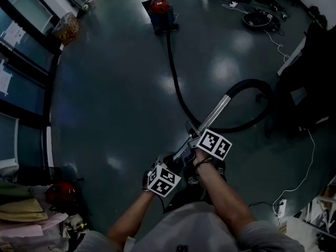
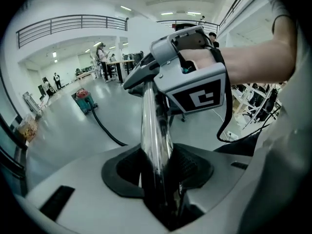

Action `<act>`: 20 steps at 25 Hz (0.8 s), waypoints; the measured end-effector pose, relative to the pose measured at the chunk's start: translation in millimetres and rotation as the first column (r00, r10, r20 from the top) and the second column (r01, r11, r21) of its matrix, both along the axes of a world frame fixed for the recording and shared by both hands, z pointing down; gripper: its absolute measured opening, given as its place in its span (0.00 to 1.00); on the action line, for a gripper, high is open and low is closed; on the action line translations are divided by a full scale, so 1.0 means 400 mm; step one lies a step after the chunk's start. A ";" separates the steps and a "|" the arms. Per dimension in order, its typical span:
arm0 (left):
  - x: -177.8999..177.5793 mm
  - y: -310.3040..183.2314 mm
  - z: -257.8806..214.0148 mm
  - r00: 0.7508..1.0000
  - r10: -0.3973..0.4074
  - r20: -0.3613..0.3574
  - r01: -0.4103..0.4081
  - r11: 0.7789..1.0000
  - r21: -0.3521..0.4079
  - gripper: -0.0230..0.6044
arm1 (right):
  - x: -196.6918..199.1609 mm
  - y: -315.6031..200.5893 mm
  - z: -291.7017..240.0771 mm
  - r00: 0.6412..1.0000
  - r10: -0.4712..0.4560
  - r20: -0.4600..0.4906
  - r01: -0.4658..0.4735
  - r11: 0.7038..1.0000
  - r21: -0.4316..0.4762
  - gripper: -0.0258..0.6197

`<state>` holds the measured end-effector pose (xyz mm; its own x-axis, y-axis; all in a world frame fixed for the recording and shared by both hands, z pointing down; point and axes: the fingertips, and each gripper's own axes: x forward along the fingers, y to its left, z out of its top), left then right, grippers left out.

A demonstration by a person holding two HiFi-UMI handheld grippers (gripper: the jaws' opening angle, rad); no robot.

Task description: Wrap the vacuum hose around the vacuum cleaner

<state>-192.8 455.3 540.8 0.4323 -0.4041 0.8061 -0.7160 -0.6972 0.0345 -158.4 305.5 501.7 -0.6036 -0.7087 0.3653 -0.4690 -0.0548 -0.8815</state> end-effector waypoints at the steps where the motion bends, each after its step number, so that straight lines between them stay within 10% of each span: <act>1: -0.001 -0.002 -0.005 1.000 -0.007 -0.018 0.007 1.000 0.003 0.30 | -0.005 -0.002 -0.016 1.000 -0.009 -0.012 0.009 1.000 0.019 0.13; 20: -0.013 -0.011 -0.179 0.992 -0.016 -0.122 0.023 0.998 0.062 0.37 | 0.014 -0.061 -0.235 0.978 -0.140 -0.156 0.171 0.964 0.205 0.13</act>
